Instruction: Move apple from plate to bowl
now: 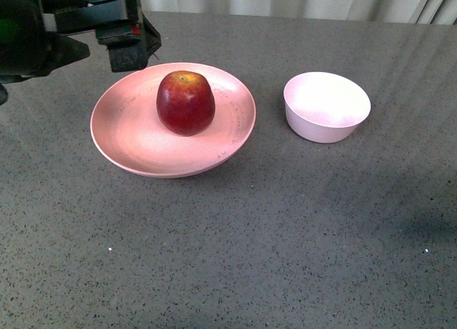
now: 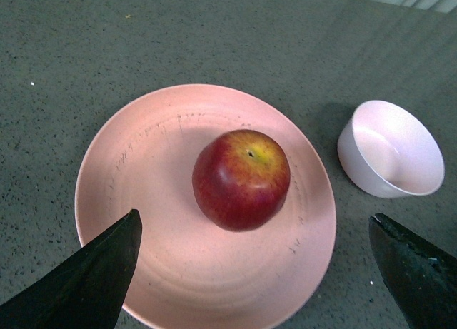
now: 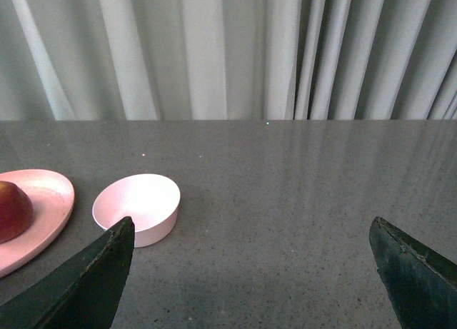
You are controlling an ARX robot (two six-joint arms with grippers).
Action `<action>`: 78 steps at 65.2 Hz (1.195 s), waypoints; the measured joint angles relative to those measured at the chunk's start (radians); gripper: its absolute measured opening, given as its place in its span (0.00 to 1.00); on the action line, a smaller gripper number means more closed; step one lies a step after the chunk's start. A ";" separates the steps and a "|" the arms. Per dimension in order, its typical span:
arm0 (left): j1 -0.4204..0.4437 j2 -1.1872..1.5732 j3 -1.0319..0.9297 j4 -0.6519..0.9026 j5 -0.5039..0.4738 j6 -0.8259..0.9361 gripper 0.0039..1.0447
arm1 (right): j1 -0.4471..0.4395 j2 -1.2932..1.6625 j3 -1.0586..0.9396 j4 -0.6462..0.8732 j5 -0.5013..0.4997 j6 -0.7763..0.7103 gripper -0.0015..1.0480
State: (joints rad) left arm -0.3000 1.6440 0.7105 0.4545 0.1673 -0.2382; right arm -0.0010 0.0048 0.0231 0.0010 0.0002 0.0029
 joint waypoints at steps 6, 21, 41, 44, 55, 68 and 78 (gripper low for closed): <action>-0.019 0.063 0.047 0.000 -0.028 -0.004 0.92 | 0.000 0.000 0.000 0.000 0.000 0.000 0.91; -0.061 0.183 0.134 0.001 -0.084 -0.010 0.92 | 0.000 0.000 0.000 0.000 0.000 0.000 0.91; -0.108 0.302 0.222 -0.003 -0.158 0.005 0.92 | 0.000 0.000 0.000 0.000 0.000 0.000 0.91; -0.116 0.312 0.228 -0.007 -0.165 0.007 0.92 | 0.000 0.000 0.000 0.000 0.000 0.000 0.91; -0.138 0.351 0.258 -0.016 -0.193 0.023 0.92 | 0.000 0.000 0.000 0.000 0.000 0.000 0.91; -0.149 0.386 0.294 -0.037 -0.223 0.039 0.92 | 0.000 0.000 0.000 0.000 0.000 0.000 0.91; -0.157 0.413 0.318 -0.055 -0.243 0.051 0.92 | 0.000 0.000 0.000 0.000 0.000 0.000 0.91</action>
State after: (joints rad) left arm -0.4568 2.0567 1.0286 0.4000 -0.0761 -0.1871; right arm -0.0010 0.0048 0.0231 0.0010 0.0002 0.0029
